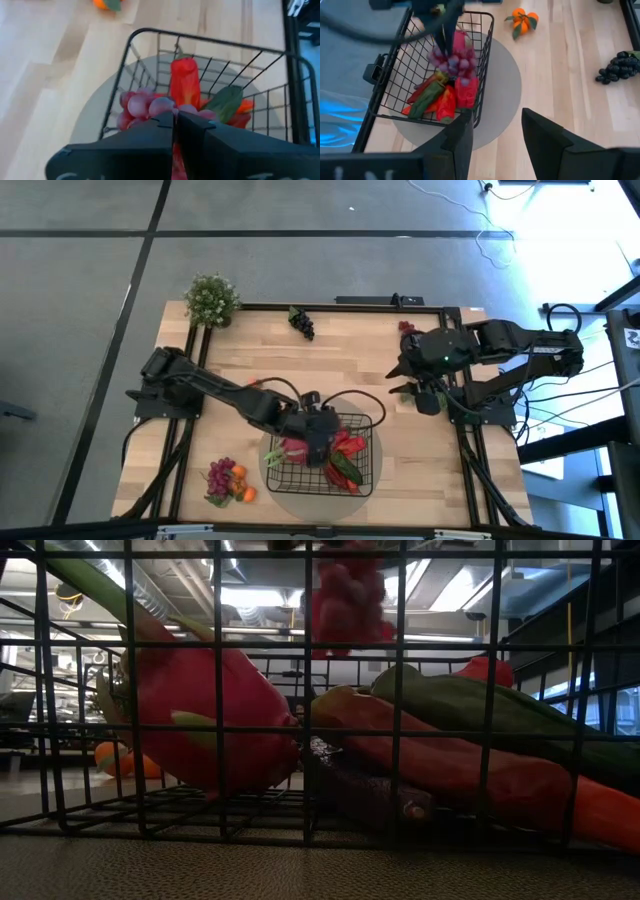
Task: Build produce basket
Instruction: Put the top left red grapes into the black wire basket
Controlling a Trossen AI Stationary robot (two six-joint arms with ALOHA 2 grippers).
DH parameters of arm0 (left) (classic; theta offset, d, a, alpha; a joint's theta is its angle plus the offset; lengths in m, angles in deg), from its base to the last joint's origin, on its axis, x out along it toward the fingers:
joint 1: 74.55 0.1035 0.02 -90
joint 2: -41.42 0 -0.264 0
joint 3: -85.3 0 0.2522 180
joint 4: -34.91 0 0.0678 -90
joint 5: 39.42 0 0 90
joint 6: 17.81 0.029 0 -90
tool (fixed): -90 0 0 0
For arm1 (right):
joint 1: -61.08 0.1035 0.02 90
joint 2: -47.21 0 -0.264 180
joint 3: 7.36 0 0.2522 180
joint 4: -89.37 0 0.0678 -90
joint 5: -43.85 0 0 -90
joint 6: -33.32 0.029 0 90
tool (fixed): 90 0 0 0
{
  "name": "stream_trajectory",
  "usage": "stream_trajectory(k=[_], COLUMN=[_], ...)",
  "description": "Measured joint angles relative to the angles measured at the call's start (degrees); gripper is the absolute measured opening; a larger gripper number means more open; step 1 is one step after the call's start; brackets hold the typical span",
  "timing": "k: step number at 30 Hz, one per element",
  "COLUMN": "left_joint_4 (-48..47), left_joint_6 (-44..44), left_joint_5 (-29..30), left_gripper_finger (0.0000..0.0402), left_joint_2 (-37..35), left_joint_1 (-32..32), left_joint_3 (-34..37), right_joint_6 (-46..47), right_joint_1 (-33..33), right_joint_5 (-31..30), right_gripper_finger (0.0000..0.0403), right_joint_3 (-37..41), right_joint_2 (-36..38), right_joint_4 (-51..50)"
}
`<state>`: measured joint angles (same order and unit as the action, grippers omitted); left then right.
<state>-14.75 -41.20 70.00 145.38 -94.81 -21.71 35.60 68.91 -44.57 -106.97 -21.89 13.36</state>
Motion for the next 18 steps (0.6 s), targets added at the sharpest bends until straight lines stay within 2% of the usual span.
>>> stream_trajectory(k=[6, 18], left_joint_4=[0.0, -1.1], left_joint_6=[1.3, 1.5], left_joint_5=[-2.2, -2.7], left_gripper_finger=[0.0000, 0.0000], left_joint_2=[2.5, 2.7], left_joint_1=[1.8, 3.0], left_joint_3=[0.0, 0.0], right_joint_6=[-1.2, -1.2], right_joint_1=[0.0, 0.0], right_joint_5=[0.0, 0.0], right_gripper_finger=[0.0154, 0.0154], right_joint_3=[0.0, 0.0], right_joint_2=[0.0, 0.0], right_joint_4=[0.0, 0.3])
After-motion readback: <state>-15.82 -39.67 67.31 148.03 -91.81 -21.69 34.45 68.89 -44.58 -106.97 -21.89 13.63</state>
